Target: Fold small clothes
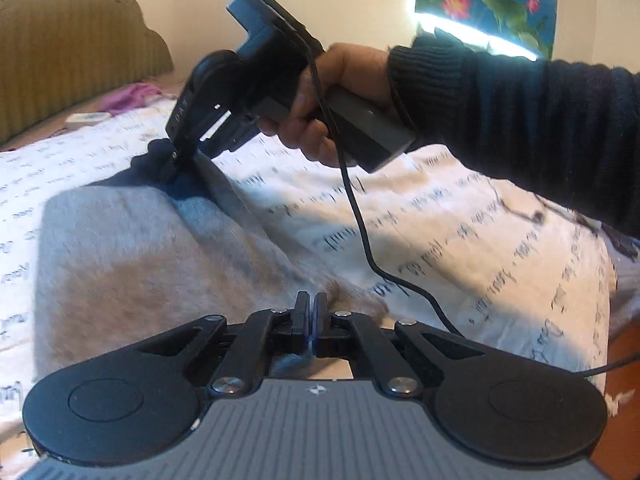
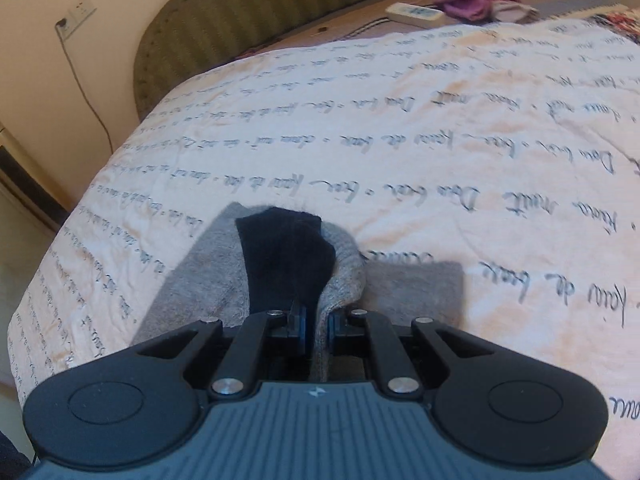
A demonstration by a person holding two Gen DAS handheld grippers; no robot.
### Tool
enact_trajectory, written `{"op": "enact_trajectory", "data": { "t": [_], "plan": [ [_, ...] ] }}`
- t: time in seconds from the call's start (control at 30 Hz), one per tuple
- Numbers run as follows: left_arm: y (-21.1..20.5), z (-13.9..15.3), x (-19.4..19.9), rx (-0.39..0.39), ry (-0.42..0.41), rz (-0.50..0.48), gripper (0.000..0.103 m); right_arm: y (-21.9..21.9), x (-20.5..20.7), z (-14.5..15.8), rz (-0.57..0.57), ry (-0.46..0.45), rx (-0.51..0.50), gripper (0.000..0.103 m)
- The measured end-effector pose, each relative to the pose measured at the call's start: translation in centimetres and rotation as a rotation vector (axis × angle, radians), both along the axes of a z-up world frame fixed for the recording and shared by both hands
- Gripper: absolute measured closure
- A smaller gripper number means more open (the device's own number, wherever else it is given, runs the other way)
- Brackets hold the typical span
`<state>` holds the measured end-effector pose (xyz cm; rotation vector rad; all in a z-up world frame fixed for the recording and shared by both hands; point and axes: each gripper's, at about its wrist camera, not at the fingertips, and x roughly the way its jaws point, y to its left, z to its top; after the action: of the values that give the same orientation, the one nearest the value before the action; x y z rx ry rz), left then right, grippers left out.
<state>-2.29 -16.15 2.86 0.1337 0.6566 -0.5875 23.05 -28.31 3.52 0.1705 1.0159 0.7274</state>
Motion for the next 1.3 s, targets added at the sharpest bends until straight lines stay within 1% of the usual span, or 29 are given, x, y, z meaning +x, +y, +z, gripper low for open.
{"op": "enact_trajectory", "data": {
  "t": [0.07,0.17,0.27,0.3,0.33,0.37,0.4,0.47,0.5,0.53,0.57,0.6,0.63,0.7,0.77,0.83,0.9,0.97,1.03,1.13,1.2,1.23,1.3],
  "plan": [
    [-0.7,-0.4,-0.2,0.017,0.000,-0.012,0.103,-0.9,-0.1,-0.6,-0.009,0.004,0.040,0.094],
    [-0.8,-0.5,-0.3,0.027,0.007,-0.016,0.103,-1.2,-0.6,-0.2,0.006,-0.027,0.068,0.094],
    [-0.6,-0.1,-0.6,0.011,0.030,-0.063,0.097,-1.8,-0.4,-0.4,-0.013,-0.027,0.070,0.093],
    [-0.1,0.2,-1.1,-0.004,0.025,-0.067,0.092,-2.2,-0.4,-0.7,-0.034,-0.015,0.076,0.090],
    [0.5,0.4,-1.6,-0.017,0.019,-0.070,0.090,-2.7,-0.5,-0.9,-0.055,0.004,0.088,0.086],
    [1.4,0.7,-2.0,-0.034,0.018,-0.071,0.080,-3.3,-0.7,-1.1,-0.076,0.020,0.106,0.084],
    [2.5,1.1,-2.3,-0.058,0.018,-0.062,0.068,-4.2,-1.4,-1.1,-0.101,0.027,0.138,0.082],
    [4.6,1.7,-2.9,-0.096,0.005,-0.016,0.057,-6.3,-3.4,-0.8,-0.135,0.033,0.241,0.081],
    [5.7,2.1,-3.0,-0.111,-0.003,0.017,0.054,-7.3,-4.8,-0.8,-0.150,0.042,0.310,0.081],
    [6.6,2.4,-3.1,-0.123,-0.009,0.051,0.053,-8.4,-6.2,-0.9,-0.157,0.054,0.375,0.080],
    [7.6,2.7,-3.1,-0.133,-0.012,0.088,0.052,-9.1,-7.8,-1.0,-0.155,0.071,0.421,0.080],
    [8.8,3.1,-3.0,-0.142,-0.011,0.137,0.049,-9.6,-9.3,-1.2,-0.148,0.085,0.436,0.080],
    [9.8,3.3,-3.0,-0.149,-0.008,0.180,0.048,-9.8,-10.7,-1.4,-0.140,0.094,0.430,0.080],
    [11.4,3.4,-3.0,-0.160,-0.011,0.244,0.047,-9.7,-13.5,-1.6,-0.119,0.102,0.367,0.080],
    [12.1,3.1,-3.0,-0.137,-0.009,0.263,0.047,-9.2,-15.1,-1.7,-0.100,0.102,0.305,0.080],
    [12.3,3.2,-3.3,-0.095,-0.011,0.256,0.047,-8.8,-15.7,-2.0,-0.090,0.114,0.278,0.080],
    [12.2,2.9,-3.9,-0.044,-0.018,0.231,0.045,-8.4,-16.0,-2.3,-0.102,0.117,0.230,0.080],
    [12.0,2.1,-4.3,0.017,-0.029,0.212,0.042,-8.1,-16.0,-2.4,-0.098,0.112,0.202,0.080],
    [11.9,1.3,-4.7,0.060,-0.023,0.200,0.042,-7.9,-16.1,-2.4,-0.093,0.114,0.186,0.080],
    [12.1,0.3,-4.9,0.078,0.000,0.218,0.042,-7.5,-16.4,-2.4,-0.069,0.118,0.180,0.079],
    [12.2,-0.1,-4.3,0.095,0.015,0.248,0.042,-7.0,-16.2,-2.4,-0.054,0.120,0.154,0.079],
    [12.3,0.0,-4.1,0.090,0.015,0.262,0.042,-6.8,-16.2,-2.4,-0.052,0.118,0.143,0.079],
    [12.7,0.5,-3.8,0.053,0.009,0.275,0.042,-6.9,-16.3,-2.2,-0.057,0.115,0.142,0.079]
  ]
}}
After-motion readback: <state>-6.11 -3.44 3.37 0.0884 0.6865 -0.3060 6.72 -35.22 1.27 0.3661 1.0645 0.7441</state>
